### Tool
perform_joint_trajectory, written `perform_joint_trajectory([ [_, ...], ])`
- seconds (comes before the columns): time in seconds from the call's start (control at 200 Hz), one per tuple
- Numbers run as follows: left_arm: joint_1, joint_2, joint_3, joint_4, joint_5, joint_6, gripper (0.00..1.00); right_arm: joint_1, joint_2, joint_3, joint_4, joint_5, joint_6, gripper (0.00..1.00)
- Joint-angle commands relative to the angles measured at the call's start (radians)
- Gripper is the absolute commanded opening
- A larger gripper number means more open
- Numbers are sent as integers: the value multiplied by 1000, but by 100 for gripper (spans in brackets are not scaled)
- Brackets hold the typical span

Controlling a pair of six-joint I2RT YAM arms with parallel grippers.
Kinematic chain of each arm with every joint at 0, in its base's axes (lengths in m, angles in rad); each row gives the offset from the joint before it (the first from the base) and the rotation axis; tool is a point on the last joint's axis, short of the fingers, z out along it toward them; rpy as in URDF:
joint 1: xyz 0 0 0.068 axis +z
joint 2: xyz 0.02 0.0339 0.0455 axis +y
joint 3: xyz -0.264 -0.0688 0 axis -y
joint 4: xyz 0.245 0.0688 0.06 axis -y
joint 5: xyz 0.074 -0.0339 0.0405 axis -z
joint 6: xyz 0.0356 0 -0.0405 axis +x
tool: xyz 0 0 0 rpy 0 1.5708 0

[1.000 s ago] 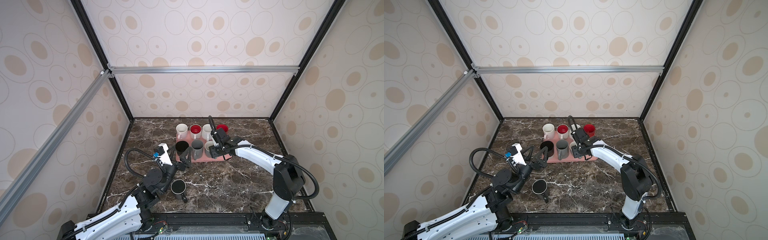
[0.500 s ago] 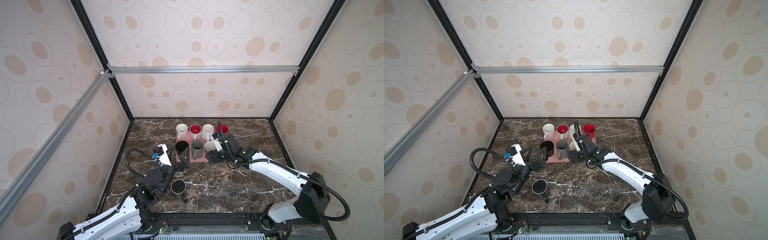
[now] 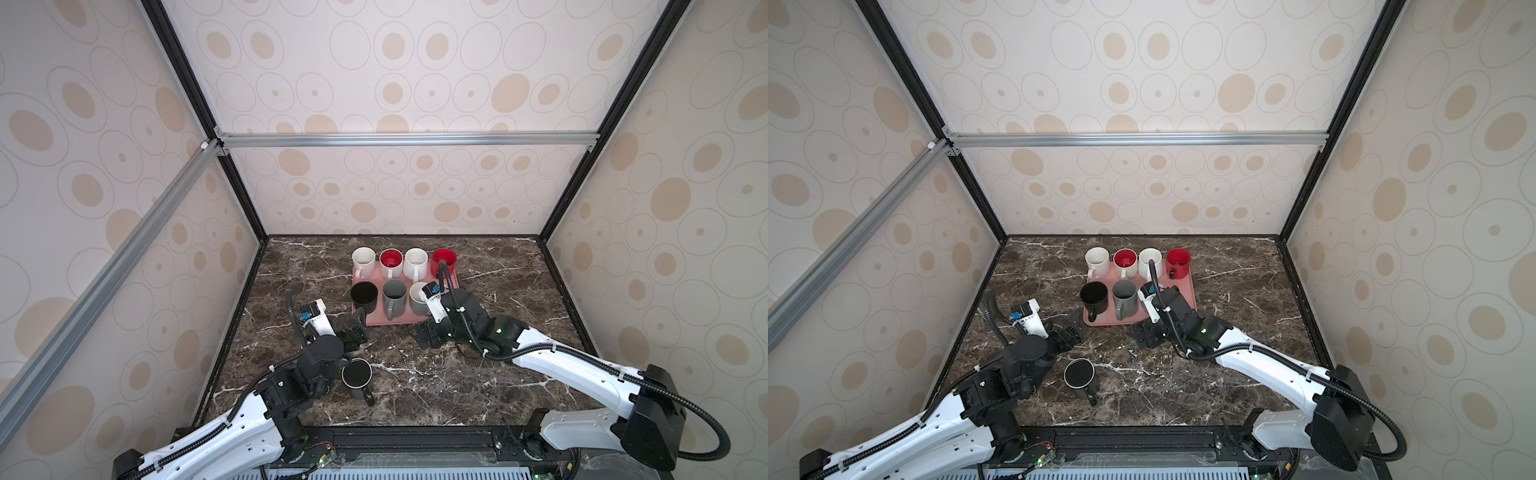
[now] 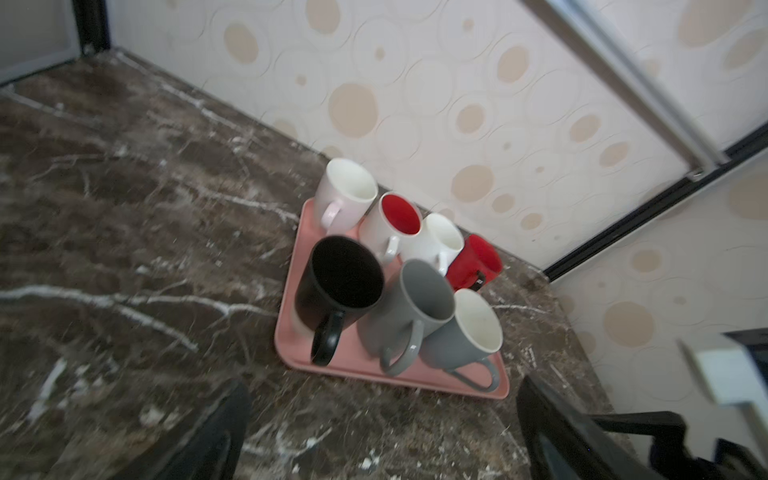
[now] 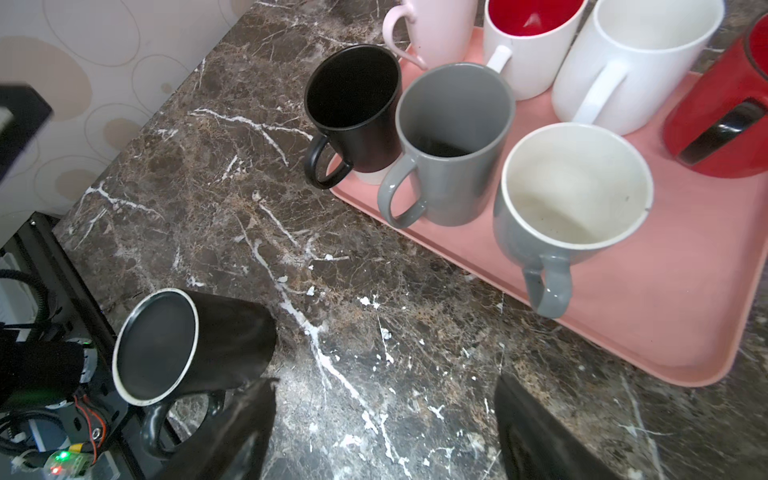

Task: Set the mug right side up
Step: 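Move the left gripper down onto the black mug near the robot while the right withdraws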

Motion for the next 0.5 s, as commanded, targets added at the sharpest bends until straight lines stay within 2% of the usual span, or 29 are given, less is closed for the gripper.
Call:
perform_joint_trajectory([
  [0.0, 6, 29, 76, -340, 40, -255, 99, 2, -29, -26, 18, 81, 2, 84],
  [0.165, 6, 45, 68, -483, 235, -357, 99, 2, -40, -56, 21, 134, 17, 84],
  [0.295, 5, 26, 48, -604, 290, -437, 98, 2, -54, -81, 45, 139, 23, 84],
  [0.495, 7, -2, -78, -457, 444, -468, 95, -3, -64, -87, 44, 163, 16, 84],
])
